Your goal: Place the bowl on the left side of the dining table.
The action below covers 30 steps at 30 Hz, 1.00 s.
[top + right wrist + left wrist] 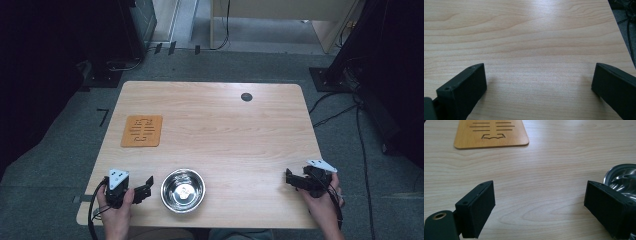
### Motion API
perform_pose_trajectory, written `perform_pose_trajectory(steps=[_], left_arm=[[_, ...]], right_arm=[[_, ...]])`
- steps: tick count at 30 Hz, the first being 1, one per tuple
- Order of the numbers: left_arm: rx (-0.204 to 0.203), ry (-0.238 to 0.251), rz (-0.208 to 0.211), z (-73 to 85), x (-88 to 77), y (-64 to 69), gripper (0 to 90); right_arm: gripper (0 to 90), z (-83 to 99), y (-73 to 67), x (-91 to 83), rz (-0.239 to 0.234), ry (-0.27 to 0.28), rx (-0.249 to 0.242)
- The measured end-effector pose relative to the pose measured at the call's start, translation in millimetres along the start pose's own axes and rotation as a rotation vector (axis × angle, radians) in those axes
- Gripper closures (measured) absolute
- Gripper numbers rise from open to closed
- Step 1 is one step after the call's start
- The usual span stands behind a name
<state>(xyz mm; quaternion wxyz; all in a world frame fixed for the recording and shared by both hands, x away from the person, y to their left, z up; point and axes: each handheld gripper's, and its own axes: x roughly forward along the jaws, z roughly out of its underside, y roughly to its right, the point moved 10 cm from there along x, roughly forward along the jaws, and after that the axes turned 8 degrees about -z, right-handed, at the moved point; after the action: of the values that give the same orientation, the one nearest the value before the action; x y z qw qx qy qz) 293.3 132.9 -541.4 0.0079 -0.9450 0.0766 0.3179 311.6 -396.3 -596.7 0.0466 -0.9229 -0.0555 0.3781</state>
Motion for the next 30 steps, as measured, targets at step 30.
perform_pose_trajectory(steps=[30], left_arm=[[0.027, -0.004, 0.116, 3.0, -2.2, 45.1, 14.6]], right_arm=[[0.0, 0.0, -0.1, 0.0, 0.0, 0.0, 0.0]])
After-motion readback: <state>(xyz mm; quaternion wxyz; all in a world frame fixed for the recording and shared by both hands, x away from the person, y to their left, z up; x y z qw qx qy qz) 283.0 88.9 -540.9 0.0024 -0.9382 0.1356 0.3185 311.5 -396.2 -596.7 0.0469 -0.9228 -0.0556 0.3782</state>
